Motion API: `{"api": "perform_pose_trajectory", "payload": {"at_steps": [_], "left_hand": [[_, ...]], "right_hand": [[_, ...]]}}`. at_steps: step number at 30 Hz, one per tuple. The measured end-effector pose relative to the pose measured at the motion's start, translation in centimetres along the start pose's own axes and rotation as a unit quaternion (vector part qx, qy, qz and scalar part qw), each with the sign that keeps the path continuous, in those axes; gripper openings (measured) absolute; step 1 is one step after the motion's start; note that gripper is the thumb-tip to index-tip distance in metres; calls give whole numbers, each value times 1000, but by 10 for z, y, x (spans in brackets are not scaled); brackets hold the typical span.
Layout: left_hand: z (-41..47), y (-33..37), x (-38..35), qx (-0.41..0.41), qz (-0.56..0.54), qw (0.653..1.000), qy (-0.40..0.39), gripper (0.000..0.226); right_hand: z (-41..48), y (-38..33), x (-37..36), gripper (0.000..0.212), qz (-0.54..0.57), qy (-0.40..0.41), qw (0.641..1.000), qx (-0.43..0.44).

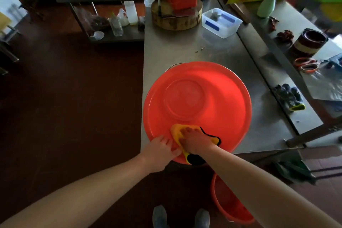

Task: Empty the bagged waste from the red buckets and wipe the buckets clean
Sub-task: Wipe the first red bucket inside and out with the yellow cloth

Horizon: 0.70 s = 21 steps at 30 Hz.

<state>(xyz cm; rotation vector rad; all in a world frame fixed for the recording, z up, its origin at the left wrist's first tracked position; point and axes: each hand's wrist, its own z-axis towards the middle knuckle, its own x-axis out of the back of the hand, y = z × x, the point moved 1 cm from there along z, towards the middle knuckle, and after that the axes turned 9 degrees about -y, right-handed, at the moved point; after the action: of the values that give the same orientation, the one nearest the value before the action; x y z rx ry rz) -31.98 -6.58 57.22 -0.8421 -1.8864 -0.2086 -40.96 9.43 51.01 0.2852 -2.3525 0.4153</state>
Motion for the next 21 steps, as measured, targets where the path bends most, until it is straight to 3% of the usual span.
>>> {"api": "perform_pose_trajectory", "payload": {"at_steps": [7,11,13,16,19,21], "left_hand": [[0,13,-6,-5,-12,999,-30,55],[-1,14,-9,-25,8,999,-32,56],[0,10,-11,-30,20,998,-44,56],[1,7,-7,-36,41,997,-49,55],[3,4,3,-50,79,995,-37,52],[3,6,11,-54,92,994,-15,48]], "right_hand": [[40,18,1,51,-30,-22,997,-74],[49,56,20,39,-52,81,986,-139],[56,73,29,40,-99,77,977,-173],[69,81,28,44,-147,54,972,-176],[71,70,15,45,-105,29,982,-154],[76,45,5,44,-47,12,994,-94]]}}
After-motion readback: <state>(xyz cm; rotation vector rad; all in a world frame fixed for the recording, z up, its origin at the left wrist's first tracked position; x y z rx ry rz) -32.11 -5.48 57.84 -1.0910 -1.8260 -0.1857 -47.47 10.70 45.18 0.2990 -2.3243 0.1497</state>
